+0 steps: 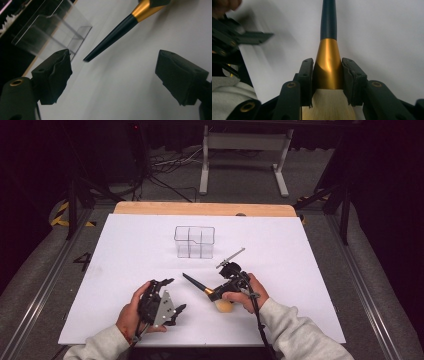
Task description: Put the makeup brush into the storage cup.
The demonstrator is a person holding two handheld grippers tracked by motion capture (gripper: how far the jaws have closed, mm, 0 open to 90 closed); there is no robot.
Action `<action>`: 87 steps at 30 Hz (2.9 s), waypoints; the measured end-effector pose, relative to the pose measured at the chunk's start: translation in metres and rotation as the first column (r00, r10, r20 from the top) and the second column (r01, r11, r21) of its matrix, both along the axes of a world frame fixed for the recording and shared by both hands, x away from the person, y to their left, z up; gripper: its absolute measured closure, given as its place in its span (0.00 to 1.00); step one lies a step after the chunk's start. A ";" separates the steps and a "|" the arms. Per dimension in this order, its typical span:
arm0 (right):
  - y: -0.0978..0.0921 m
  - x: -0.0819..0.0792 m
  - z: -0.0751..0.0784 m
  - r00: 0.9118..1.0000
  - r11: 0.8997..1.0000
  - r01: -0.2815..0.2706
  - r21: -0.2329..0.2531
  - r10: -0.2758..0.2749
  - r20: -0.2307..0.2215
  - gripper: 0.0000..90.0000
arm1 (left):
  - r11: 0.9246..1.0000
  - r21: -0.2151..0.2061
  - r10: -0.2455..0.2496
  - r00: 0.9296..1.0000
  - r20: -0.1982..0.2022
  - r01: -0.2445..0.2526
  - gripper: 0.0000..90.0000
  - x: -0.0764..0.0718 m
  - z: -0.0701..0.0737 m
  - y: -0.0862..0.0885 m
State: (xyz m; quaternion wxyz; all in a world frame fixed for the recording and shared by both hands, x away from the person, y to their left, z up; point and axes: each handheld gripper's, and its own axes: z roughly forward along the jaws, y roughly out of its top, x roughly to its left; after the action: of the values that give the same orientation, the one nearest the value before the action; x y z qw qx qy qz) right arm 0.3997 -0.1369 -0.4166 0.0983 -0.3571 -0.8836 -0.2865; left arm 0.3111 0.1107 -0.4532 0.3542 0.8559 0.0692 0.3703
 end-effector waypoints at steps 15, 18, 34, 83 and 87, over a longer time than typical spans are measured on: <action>0.017 0.000 0.014 1.000 0.998 -0.026 0.054 0.026 0.001 0.71 | 0.982 0.187 -0.072 0.976 0.205 0.033 0.39 0.004 -0.010 -0.044; 0.020 -0.001 0.015 0.999 0.998 -0.035 0.058 0.035 -0.002 0.71 | 0.976 0.218 -0.069 0.969 0.237 0.016 0.43 0.003 -0.012 -0.047; 0.030 -0.002 0.013 0.999 0.998 -0.040 0.049 0.039 0.010 0.71 | 0.929 0.367 -0.074 0.947 0.312 -0.049 0.77 -0.003 -0.018 -0.056; -0.116 -0.081 0.014 0.554 0.972 0.119 0.204 -0.235 0.799 0.12 | 0.964 -0.253 0.038 0.982 -0.183 -0.085 0.78 0.046 0.027 0.005; -0.126 -0.085 0.004 0.548 0.970 0.163 0.178 -0.239 0.802 0.12 | 0.927 -0.360 0.030 0.977 -0.213 -0.107 0.78 0.051 0.033 0.012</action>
State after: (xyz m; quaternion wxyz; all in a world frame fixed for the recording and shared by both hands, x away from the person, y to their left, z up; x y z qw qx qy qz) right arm 0.3144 -0.2628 -0.4128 -0.3395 -0.2785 -0.7691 -0.4644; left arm 0.3621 0.1229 -0.4203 0.4869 0.8042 0.2034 0.2734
